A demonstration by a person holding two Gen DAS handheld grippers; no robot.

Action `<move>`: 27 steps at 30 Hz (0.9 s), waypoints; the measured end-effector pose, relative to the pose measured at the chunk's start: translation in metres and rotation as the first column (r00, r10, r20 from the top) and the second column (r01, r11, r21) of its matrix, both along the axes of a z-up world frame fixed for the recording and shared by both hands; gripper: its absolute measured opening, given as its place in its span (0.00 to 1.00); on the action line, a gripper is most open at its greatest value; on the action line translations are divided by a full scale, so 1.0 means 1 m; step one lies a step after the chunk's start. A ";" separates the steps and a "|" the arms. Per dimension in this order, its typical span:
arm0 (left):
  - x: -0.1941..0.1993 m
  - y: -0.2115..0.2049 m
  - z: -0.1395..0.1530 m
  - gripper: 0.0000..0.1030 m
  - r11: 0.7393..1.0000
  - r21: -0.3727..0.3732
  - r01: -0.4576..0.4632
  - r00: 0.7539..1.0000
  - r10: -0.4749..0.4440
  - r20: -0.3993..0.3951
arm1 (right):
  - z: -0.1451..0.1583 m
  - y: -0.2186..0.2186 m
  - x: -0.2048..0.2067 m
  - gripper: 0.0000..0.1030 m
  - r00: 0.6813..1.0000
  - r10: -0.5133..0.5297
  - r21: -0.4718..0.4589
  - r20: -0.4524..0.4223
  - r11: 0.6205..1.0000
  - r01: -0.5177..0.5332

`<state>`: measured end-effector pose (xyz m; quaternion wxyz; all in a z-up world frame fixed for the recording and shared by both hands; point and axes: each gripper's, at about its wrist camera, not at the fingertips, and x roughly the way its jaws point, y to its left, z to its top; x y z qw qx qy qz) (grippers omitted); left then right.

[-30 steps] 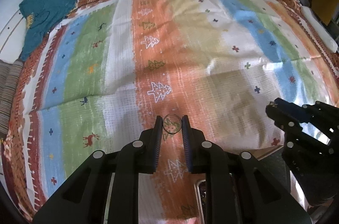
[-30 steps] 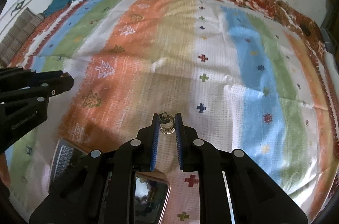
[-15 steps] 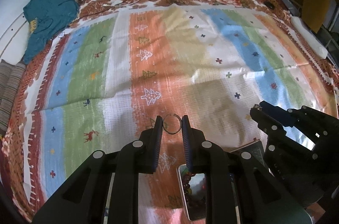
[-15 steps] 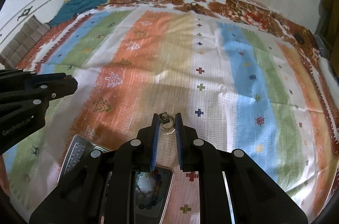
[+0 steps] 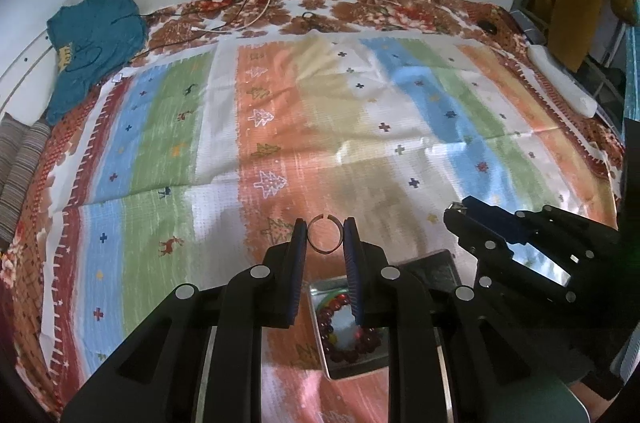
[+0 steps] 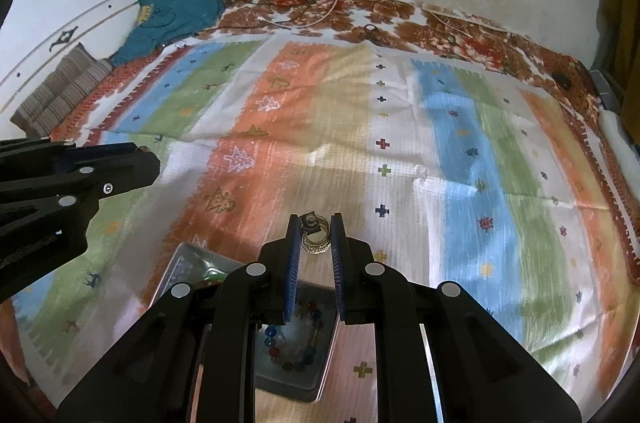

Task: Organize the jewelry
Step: 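Lift the ring and pendant and carry both over the tin, then open both tools to drop the ring and pendant into the tin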

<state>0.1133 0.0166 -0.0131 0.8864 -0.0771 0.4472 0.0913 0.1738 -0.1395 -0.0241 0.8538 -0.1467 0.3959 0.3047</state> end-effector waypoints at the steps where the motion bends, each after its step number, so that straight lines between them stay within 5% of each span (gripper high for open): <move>1: -0.002 -0.002 0.001 0.18 1.000 -0.002 0.003 1.000 -0.003 0.003 | 0.001 -0.001 -0.001 0.15 1.000 -0.001 0.003 -0.002 1.000 0.001; 27: -0.042 -0.022 0.016 0.18 0.999 -0.049 0.010 0.998 -0.007 0.062 | 0.007 -0.019 -0.038 0.15 0.997 0.056 0.052 -0.044 0.997 -0.054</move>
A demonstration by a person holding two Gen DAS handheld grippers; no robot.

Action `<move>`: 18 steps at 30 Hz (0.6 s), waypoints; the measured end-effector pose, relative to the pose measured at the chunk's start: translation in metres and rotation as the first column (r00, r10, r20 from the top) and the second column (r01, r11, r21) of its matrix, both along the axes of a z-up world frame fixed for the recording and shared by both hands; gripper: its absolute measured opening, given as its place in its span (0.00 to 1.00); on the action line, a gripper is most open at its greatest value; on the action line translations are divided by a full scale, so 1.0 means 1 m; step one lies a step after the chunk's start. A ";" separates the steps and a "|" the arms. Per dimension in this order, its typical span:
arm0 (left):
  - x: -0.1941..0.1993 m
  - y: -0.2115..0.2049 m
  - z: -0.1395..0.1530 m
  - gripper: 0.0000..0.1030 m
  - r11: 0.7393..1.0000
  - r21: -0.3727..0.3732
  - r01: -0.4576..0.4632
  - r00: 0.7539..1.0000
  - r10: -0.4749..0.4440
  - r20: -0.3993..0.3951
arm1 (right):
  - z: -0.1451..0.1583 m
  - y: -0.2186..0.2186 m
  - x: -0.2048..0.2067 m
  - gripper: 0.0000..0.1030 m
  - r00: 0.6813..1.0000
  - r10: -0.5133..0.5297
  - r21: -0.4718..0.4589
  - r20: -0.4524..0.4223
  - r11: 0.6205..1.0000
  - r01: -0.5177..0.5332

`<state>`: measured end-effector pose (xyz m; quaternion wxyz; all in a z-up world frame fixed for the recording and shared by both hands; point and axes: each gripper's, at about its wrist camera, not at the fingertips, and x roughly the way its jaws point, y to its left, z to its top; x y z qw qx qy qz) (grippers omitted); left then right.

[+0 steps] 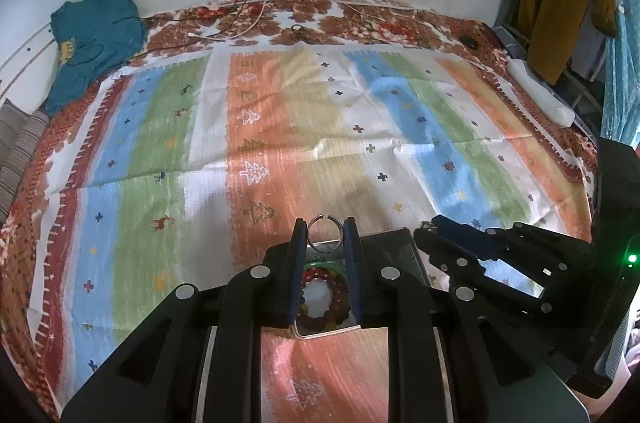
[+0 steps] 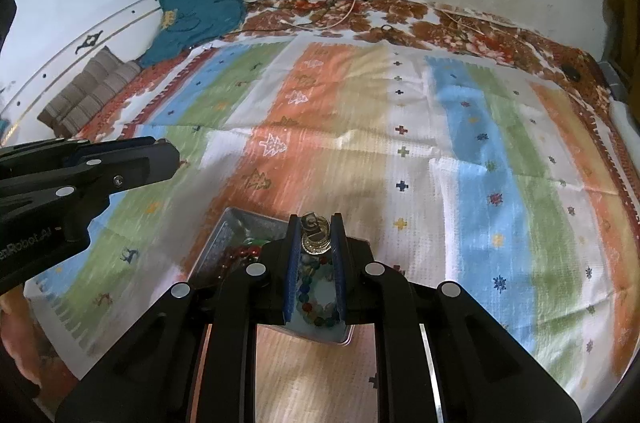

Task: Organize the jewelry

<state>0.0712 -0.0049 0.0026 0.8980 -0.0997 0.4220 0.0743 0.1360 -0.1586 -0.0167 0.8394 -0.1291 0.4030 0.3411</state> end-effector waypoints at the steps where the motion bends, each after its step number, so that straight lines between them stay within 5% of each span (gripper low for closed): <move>1: 0.000 -0.001 -0.001 0.18 1.000 -0.007 0.003 1.000 -0.003 -0.001 | -0.001 0.000 0.000 0.15 1.000 0.001 0.001 -0.006 1.000 -0.001; 4: 0.000 -0.003 -0.002 0.22 1.000 -0.003 0.006 1.000 -0.006 -0.008 | -0.002 0.000 -0.001 0.18 1.000 -0.004 -0.009 -0.011 1.000 0.004; 7: -0.001 0.000 -0.002 0.23 1.000 -0.004 -0.007 1.000 0.007 -0.007 | -0.001 -0.004 -0.003 0.38 1.000 -0.012 -0.012 0.003 1.000 0.012; 18: -0.022 0.002 0.004 0.38 1.000 -0.013 -0.002 1.000 0.002 0.014 | 0.010 -0.021 -0.010 0.42 0.999 -0.026 -0.007 0.018 1.000 0.026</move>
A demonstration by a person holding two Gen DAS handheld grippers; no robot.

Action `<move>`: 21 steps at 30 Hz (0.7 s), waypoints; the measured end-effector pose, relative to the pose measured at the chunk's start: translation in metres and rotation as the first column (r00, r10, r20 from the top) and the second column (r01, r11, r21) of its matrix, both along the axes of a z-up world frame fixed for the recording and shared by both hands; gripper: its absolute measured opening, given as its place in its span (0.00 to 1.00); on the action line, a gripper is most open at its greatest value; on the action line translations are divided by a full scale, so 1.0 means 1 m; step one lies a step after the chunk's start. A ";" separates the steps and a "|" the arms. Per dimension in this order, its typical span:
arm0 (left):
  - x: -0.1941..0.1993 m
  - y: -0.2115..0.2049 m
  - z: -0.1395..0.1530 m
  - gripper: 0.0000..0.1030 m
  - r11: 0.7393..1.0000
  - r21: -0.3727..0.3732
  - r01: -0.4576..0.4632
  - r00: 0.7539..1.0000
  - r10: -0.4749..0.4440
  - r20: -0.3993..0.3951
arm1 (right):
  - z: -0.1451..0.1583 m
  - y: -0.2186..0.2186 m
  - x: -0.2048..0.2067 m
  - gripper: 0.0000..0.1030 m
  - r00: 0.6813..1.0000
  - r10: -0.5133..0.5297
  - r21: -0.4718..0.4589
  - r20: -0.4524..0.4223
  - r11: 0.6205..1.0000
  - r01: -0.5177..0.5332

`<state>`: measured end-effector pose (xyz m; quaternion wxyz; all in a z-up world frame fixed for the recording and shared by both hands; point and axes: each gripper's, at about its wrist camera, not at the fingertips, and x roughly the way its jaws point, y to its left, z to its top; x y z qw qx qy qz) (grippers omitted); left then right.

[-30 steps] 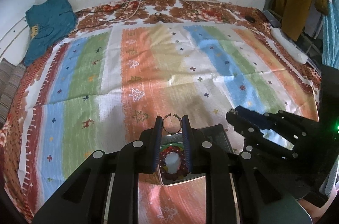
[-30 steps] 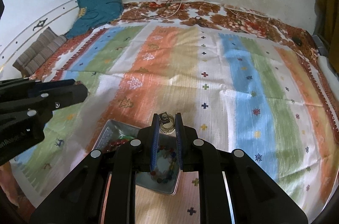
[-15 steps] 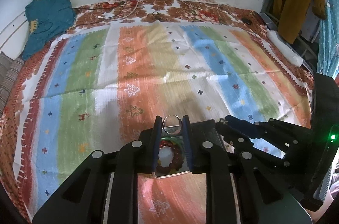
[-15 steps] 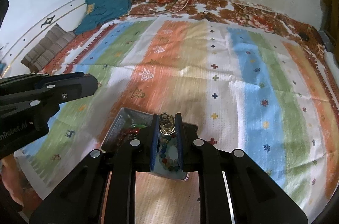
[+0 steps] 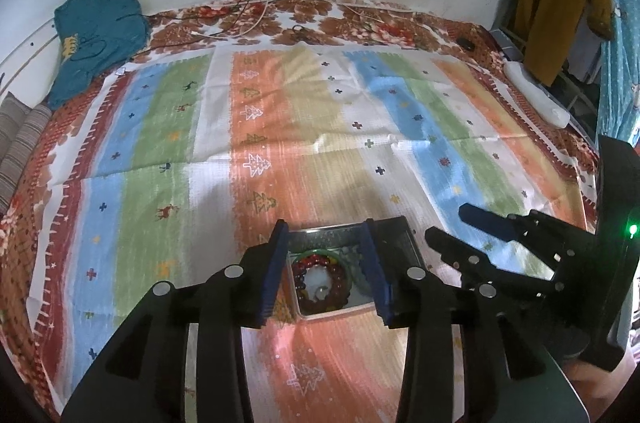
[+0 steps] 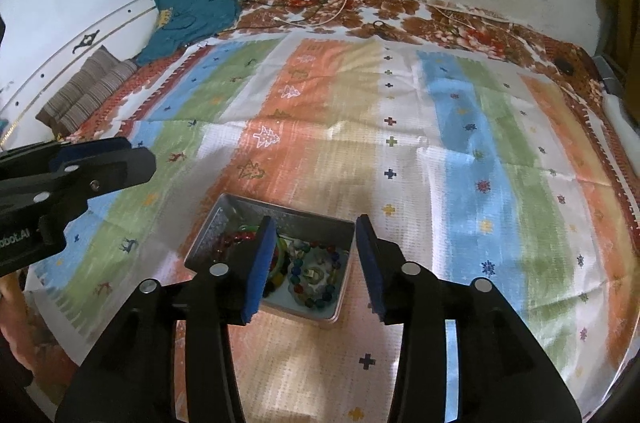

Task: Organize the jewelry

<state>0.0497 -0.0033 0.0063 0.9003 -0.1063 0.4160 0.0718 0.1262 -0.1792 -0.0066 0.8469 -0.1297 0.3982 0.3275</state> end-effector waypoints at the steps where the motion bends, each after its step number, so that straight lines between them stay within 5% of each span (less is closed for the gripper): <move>1: -0.002 -0.001 0.000 0.40 1.000 0.001 0.005 1.000 -0.005 0.001 | 0.002 -0.001 -0.001 0.45 1.000 -0.003 0.000 0.009 1.000 0.003; 4: -0.009 -0.003 0.001 0.40 1.000 0.023 0.014 1.000 -0.014 0.005 | 0.011 -0.010 -0.007 0.53 0.998 -0.030 0.021 0.054 0.999 0.029; 8: -0.024 -0.004 0.007 0.58 0.999 0.040 0.016 0.999 -0.018 0.048 | 0.019 -0.022 -0.012 0.57 0.996 -0.049 0.050 0.070 0.998 0.046; 21: -0.050 -0.008 0.012 0.88 0.992 0.127 0.005 0.994 -0.019 0.109 | 0.027 -0.031 -0.027 0.74 0.990 -0.046 0.066 0.132 0.997 0.038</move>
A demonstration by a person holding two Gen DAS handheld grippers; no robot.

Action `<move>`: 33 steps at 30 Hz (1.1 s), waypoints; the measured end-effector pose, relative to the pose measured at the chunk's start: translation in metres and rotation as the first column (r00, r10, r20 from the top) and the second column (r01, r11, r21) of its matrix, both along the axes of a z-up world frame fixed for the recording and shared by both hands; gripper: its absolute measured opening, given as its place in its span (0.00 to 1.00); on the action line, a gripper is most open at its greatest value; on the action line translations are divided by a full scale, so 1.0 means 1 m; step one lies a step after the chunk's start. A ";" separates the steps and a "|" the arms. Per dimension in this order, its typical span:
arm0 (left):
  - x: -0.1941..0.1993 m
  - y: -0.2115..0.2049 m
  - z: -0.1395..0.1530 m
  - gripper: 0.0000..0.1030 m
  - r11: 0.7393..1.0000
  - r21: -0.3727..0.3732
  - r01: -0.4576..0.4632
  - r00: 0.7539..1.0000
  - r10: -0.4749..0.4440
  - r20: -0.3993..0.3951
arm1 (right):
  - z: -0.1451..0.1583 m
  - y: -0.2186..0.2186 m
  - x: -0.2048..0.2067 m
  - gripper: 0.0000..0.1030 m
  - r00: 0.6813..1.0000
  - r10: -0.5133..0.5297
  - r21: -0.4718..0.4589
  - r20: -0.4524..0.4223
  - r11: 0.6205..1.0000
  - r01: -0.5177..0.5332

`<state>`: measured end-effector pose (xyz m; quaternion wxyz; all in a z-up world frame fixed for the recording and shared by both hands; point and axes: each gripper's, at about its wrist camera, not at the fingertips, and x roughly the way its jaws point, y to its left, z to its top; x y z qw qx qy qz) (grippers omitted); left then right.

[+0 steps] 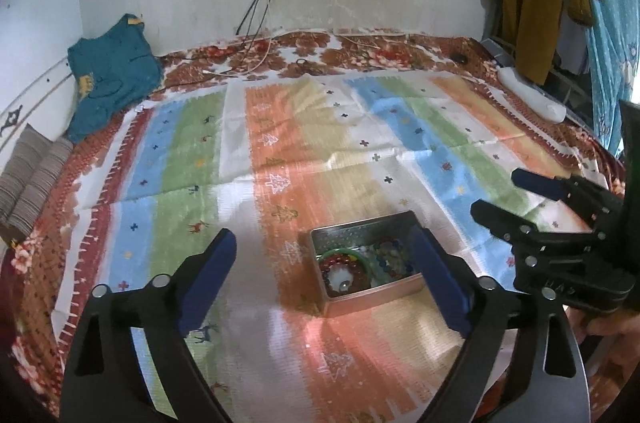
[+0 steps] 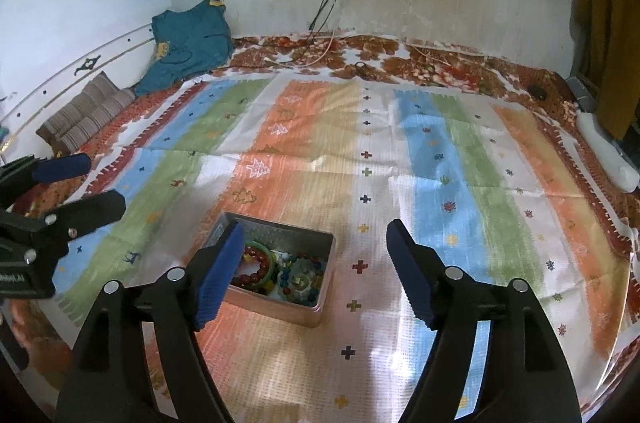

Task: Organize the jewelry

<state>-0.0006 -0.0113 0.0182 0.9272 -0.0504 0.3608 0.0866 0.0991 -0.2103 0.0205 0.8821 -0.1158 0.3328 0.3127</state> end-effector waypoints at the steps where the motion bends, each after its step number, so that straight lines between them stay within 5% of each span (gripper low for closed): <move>1: -0.001 0.000 0.000 0.89 1.000 0.004 0.000 1.000 0.000 0.001 | 0.000 0.000 0.000 0.74 1.000 0.000 0.003 0.001 1.000 0.000; 11: -0.009 0.004 0.001 0.94 1.000 0.006 -0.011 1.000 0.011 0.006 | 0.004 -0.004 -0.006 0.84 1.000 0.013 0.027 0.006 1.000 -0.013; 33: -0.009 -0.001 -0.003 0.94 1.000 -0.019 0.022 1.000 -0.022 -0.009 | 0.004 -0.007 -0.013 0.90 0.999 0.039 0.038 -0.001 0.999 -0.039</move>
